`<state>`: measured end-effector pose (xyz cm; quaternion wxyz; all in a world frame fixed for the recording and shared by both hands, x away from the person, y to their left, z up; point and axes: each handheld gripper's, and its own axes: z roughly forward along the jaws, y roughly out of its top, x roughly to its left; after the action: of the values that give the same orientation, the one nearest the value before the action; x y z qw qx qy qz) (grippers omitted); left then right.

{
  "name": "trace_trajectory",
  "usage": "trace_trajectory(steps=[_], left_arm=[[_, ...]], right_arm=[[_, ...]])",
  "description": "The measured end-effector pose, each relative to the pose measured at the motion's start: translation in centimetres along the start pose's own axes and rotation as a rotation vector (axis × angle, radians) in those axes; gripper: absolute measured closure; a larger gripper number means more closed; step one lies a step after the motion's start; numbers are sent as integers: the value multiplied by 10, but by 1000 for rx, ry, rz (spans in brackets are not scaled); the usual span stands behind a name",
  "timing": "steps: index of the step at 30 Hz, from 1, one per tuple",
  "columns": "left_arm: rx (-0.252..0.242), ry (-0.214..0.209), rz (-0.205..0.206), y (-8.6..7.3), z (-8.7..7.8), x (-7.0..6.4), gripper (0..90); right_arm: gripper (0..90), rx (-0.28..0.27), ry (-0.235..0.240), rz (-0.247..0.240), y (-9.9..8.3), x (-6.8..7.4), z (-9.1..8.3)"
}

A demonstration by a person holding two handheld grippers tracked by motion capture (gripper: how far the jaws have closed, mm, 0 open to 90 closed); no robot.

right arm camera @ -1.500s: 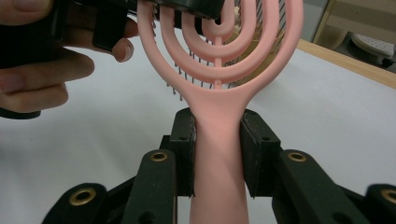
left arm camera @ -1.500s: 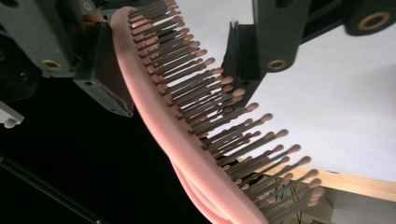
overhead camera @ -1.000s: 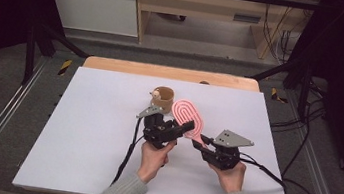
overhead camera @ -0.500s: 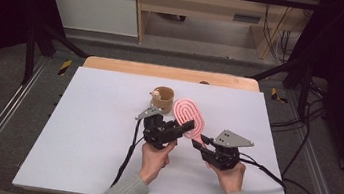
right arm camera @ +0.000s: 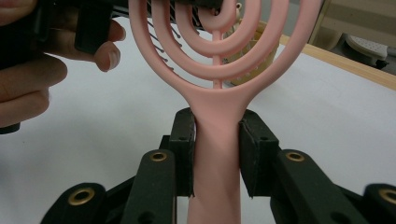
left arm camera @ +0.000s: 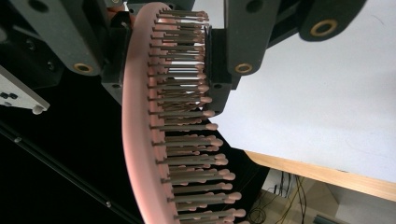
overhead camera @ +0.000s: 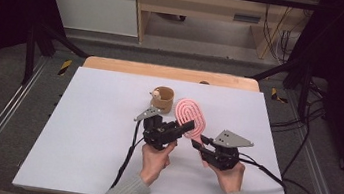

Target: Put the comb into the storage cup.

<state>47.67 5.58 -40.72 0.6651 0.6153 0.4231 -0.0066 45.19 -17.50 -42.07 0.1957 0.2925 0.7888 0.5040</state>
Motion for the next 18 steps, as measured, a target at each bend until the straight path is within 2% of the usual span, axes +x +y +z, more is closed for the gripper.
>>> trace_trajectory(steps=[6, 18], left_arm=[[-7, -23, 44, 0, -2, 1, 626], [-22, -34, 48, 0, -3, 1, 628]], right_arm=[[696, -5, 10, 1, 0, 0, 0], [689, -21, 19, -3, 0, 1, 0]])
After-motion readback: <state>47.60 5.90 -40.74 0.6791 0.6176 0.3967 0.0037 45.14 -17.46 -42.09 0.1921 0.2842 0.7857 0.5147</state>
